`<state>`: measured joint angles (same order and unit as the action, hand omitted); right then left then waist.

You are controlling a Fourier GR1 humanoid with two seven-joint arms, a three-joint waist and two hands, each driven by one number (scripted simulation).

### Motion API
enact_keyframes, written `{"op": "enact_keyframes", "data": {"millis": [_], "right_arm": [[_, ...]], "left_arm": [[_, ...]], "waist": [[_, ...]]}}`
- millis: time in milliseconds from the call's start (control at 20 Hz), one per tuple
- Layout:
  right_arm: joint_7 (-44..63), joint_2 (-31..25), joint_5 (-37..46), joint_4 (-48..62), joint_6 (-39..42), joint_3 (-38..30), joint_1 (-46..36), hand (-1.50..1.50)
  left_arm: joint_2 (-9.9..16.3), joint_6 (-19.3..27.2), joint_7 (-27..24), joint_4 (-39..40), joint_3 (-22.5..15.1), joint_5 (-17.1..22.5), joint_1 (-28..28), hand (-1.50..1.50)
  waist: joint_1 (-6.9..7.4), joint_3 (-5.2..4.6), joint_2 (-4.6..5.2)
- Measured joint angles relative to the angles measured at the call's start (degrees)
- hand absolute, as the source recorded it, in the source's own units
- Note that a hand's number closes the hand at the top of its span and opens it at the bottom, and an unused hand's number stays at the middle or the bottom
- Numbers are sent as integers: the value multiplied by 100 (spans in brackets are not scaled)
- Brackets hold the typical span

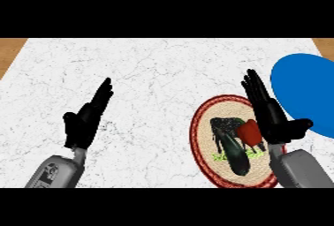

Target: Pick the bell pepper from the placemat and place it in the plate

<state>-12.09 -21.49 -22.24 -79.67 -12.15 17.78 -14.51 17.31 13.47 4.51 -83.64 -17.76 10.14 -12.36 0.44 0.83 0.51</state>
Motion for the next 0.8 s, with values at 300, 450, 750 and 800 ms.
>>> {"op": "enact_keyframes", "data": {"millis": [300,450,750,800], "right_arm": [[97,-1024,-459,56,1277,-744,-910,150],[-109,-1772,360,480,1113,-862,-1083,-150],[-1457,-1777,301,1897,1520,-1598,-1235,-150],[-1672,-1807,317,2125,1712,-1653,-1271,-150]], "left_arm": [[-69,27,290,395,192,226,446,0],[-212,9,369,481,195,373,568,0],[-309,-130,351,387,326,578,753,0],[-312,-139,368,313,326,582,811,0]], "waist": [[74,-61,-12],[88,-98,5],[80,-60,-21],[80,-59,-27]]}}
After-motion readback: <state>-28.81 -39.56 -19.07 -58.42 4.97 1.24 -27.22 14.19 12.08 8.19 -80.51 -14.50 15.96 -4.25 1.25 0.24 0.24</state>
